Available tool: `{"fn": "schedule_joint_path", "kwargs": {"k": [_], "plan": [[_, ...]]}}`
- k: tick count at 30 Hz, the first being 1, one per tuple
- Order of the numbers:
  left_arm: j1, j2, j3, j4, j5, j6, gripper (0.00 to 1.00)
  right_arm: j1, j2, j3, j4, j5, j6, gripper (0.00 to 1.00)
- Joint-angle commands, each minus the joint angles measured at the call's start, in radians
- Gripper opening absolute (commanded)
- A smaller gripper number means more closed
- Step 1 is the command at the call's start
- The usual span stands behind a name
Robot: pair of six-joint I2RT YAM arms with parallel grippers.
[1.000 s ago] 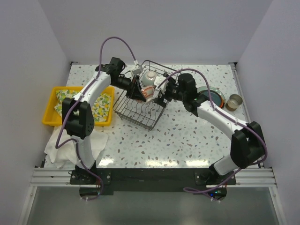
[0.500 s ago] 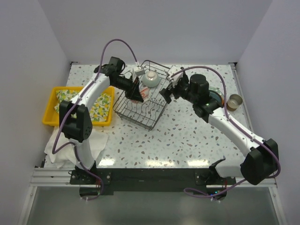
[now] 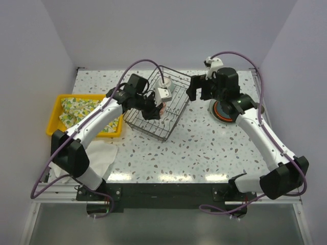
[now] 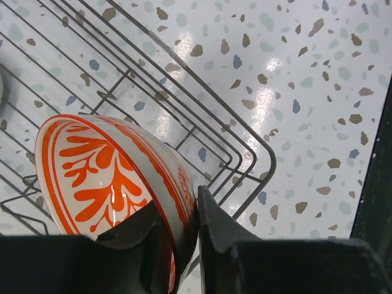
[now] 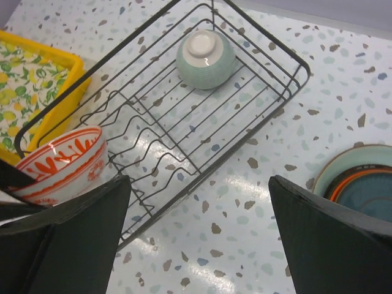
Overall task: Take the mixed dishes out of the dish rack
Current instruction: Place the bowl at the center of the board.
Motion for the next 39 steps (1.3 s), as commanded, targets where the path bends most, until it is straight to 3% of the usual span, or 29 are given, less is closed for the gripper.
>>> {"fn": "schedule_joint_path", "kwargs": {"k": [1, 11, 17, 25, 31, 39], "plan": [[-0.071, -0.115, -0.062, 0.141, -0.163, 0.055, 0.00, -0.059, 0.041, 0.114, -0.201, -0.060, 0.149, 0.98], [-0.279, -0.177, -0.180, 0.227, -0.427, 0.173, 0.00, -0.045, 0.150, 0.320, -0.368, -0.224, 0.180, 0.88], [-0.362, -0.144, -0.168, 0.257, -0.525, 0.222, 0.00, 0.084, 0.240, 0.395, -0.522, -0.165, 0.108, 0.87], [-0.424, -0.131, -0.174, 0.308, -0.573, 0.253, 0.00, 0.136, 0.346, 0.424, -0.583, -0.160, 0.117, 0.79], [-0.433, -0.124, -0.177, 0.314, -0.573, 0.256, 0.00, 0.150, 0.400, 0.447, -0.631, -0.131, 0.088, 0.60], [-0.434, -0.111, -0.188, 0.305, -0.602, 0.258, 0.00, 0.159, 0.394, 0.492, -0.660, -0.053, 0.067, 0.06]]}}
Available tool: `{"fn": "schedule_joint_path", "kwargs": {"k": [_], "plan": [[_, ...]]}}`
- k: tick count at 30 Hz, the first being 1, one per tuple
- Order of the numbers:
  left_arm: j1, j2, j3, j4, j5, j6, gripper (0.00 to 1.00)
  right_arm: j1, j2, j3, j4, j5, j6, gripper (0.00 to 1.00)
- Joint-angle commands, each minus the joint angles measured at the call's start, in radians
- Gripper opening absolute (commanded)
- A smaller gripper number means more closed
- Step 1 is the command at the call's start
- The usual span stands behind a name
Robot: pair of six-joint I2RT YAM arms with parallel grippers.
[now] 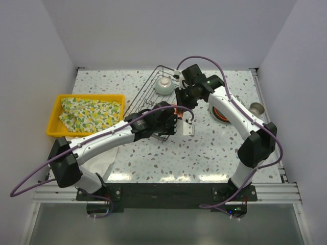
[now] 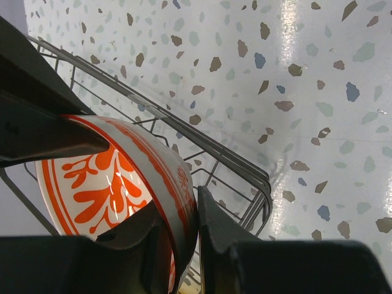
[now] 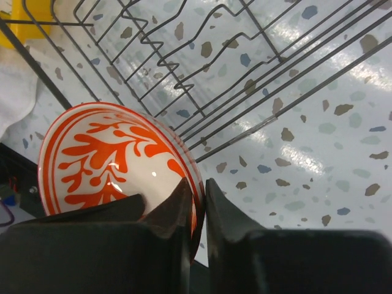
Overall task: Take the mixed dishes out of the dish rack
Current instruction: Place the bowl at the center of the board.
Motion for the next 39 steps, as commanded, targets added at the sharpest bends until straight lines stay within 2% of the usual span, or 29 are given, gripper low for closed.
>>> {"fn": "schedule_joint_path", "kwargs": {"k": [1, 3, 4, 5, 7, 8, 10, 11, 14, 19, 25, 29, 31, 32, 34, 39], "plan": [[-0.005, -0.002, 0.005, 0.063, -0.032, 0.017, 0.00, 0.004, -0.020, 0.080, -0.042, 0.061, -0.025, 0.00], [-0.005, -0.003, 0.011, 0.054, -0.030, 0.006, 0.00, 0.006, -0.029, 0.085, -0.044, 0.077, -0.029, 0.00], [-0.005, -0.003, 0.016, 0.053, -0.030, -0.008, 0.05, 0.003, -0.032, 0.083, -0.048, 0.083, -0.031, 0.00], [-0.005, -0.008, 0.026, 0.048, -0.029, -0.014, 0.22, 0.003, -0.035, 0.082, -0.047, 0.103, -0.037, 0.00], [-0.005, -0.016, 0.033, 0.047, -0.030, -0.032, 0.37, 0.001, -0.049, 0.077, -0.052, 0.118, -0.043, 0.00], [-0.005, -0.025, 0.037, 0.045, -0.029, -0.038, 0.48, -0.002, -0.055, 0.071, -0.052, 0.121, -0.045, 0.00], [-0.007, -0.036, 0.040, 0.047, -0.029, -0.058, 0.57, -0.017, -0.081, 0.047, -0.042, 0.130, -0.045, 0.00], [-0.005, -0.049, 0.042, 0.050, -0.027, -0.068, 0.67, -0.025, -0.095, 0.034, -0.036, 0.133, -0.040, 0.00], [-0.005, -0.085, 0.033, 0.069, -0.015, -0.098, 0.82, -0.062, -0.158, -0.030, 0.011, 0.146, -0.022, 0.00], [-0.001, -0.164, -0.045, 0.191, -0.012, -0.186, 0.98, -0.181, -0.323, -0.212, 0.105, 0.135, 0.038, 0.00], [0.083, -0.253, -0.159, 0.335, 0.045, -0.380, 0.99, -0.330, -0.511, -0.456, 0.212, 0.189, 0.083, 0.00], [0.169, -0.315, -0.271, 0.466, 0.070, -0.564, 1.00, -0.492, -0.616, -0.649, 0.297, 0.186, 0.141, 0.00], [0.205, -0.353, -0.337, 0.499, 0.036, -0.615, 1.00, -0.552, -0.657, -0.715, 0.358, 0.177, 0.194, 0.00], [0.211, -0.365, -0.358, 0.539, 0.021, -0.649, 1.00, -0.622, -0.690, -0.780, 0.378, 0.172, 0.216, 0.00], [0.216, -0.402, -0.417, 0.559, -0.039, -0.681, 1.00, -0.667, -0.718, -0.838, 0.434, 0.173, 0.280, 0.00], [0.217, -0.488, -0.550, 0.626, -0.087, -0.776, 0.99, -0.730, -0.801, -1.047, 0.588, 0.346, 0.412, 0.00]]}}
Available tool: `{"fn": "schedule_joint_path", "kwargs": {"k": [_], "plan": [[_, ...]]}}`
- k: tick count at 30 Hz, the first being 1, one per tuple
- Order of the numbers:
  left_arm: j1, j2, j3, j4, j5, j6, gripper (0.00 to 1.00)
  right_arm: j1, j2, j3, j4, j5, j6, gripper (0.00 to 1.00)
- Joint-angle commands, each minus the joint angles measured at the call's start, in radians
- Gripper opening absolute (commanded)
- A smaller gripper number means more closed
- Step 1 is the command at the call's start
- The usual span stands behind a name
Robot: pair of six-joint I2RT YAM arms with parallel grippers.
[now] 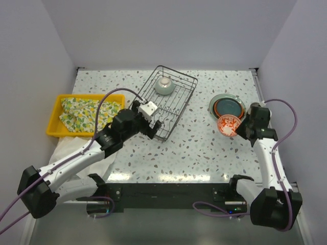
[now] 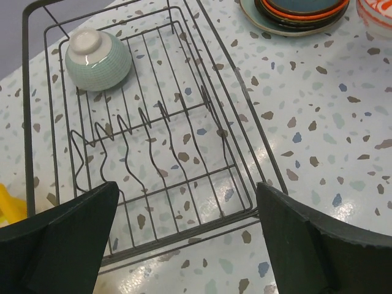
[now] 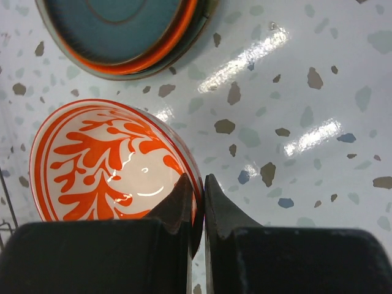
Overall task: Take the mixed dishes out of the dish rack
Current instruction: Place the bowl at the center of the board.
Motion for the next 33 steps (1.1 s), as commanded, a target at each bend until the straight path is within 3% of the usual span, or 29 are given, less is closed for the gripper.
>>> {"fn": "schedule_joint_path", "kwargs": {"k": [1, 6, 11, 16, 18, 21, 23, 30, 33], "plan": [[0.001, -0.105, -0.086, 0.145, -0.054, -0.134, 0.99, -0.040, -0.076, -0.131, 0.274, 0.116, 0.172, 0.00], [0.002, -0.183, -0.153, 0.140, -0.091, -0.127, 0.99, -0.118, -0.046, -0.231, 0.379, 0.094, 0.183, 0.00], [0.001, -0.262, -0.279, 0.237, -0.152, -0.082, 0.98, -0.178, -0.015, -0.296, 0.442, 0.067, 0.212, 0.00], [0.002, -0.273, -0.278, 0.269, -0.183, -0.033, 0.98, -0.186, -0.008, -0.330, 0.467, 0.073, 0.190, 0.02], [0.002, -0.266, -0.272, 0.272, -0.189, -0.021, 0.98, -0.187, -0.006, -0.338, 0.473, 0.070, 0.187, 0.07], [0.001, -0.263, -0.272, 0.274, -0.188, -0.019, 0.97, -0.189, -0.009, -0.335, 0.456, 0.073, 0.172, 0.24], [0.001, -0.263, -0.272, 0.274, -0.186, -0.018, 0.97, -0.189, -0.017, -0.330, 0.442, 0.083, 0.161, 0.31], [0.002, -0.253, -0.269, 0.278, -0.174, -0.016, 0.97, -0.189, -0.035, -0.268, 0.318, 0.106, 0.163, 0.61], [0.002, -0.253, -0.269, 0.280, -0.173, -0.016, 0.97, -0.186, -0.055, -0.206, 0.237, 0.129, 0.149, 0.69]]}}
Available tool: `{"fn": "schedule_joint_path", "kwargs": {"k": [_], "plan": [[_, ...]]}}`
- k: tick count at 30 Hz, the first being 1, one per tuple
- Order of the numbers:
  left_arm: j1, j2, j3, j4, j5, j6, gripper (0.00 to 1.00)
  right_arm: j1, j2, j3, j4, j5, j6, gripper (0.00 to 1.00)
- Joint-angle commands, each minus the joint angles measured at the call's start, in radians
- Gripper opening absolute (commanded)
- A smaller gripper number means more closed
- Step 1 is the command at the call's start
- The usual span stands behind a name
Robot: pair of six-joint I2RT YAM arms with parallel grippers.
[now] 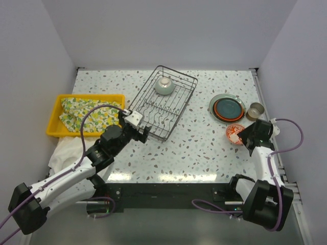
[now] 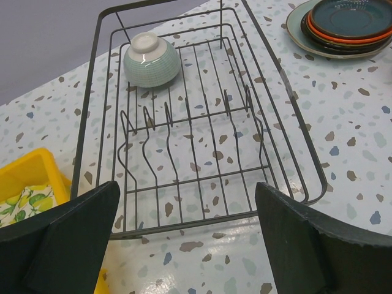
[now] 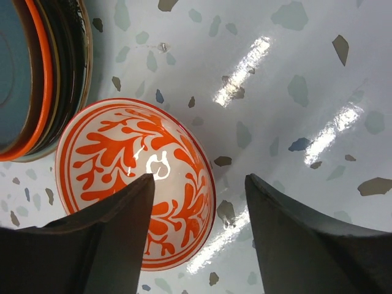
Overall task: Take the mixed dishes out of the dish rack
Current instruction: Place the bowl at the center of the board, then pick up the bowl from the dish rack.
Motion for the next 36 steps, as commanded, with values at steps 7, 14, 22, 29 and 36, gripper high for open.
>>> {"fn": "schedule_joint_path", "kwargs": {"k": [7, 14, 22, 29, 36], "plan": [[0.001, 0.014, 0.015, 0.080, 0.003, 0.008, 0.97, 0.084, -0.049, 0.315, -0.174, 0.080, -0.157, 0.83], [0.002, 0.040, 0.020, 0.068, -0.005, 0.008, 0.97, 0.297, 0.048, 0.503, -0.130, 0.018, -0.410, 0.98], [0.004, 0.068, 0.026, 0.041, -0.127, 0.005, 0.97, 0.569, 0.264, 0.717, -0.053, -0.061, -0.703, 0.98], [0.059, 0.126, 0.058, -0.019, -0.209, -0.038, 0.97, 0.757, 0.510, 0.957, -0.062, -0.084, -0.935, 0.98], [0.162, 0.129, 0.061, -0.039, -0.242, -0.103, 0.97, 0.860, 0.744, 1.154, -0.083, -0.101, -1.076, 0.98]]}}
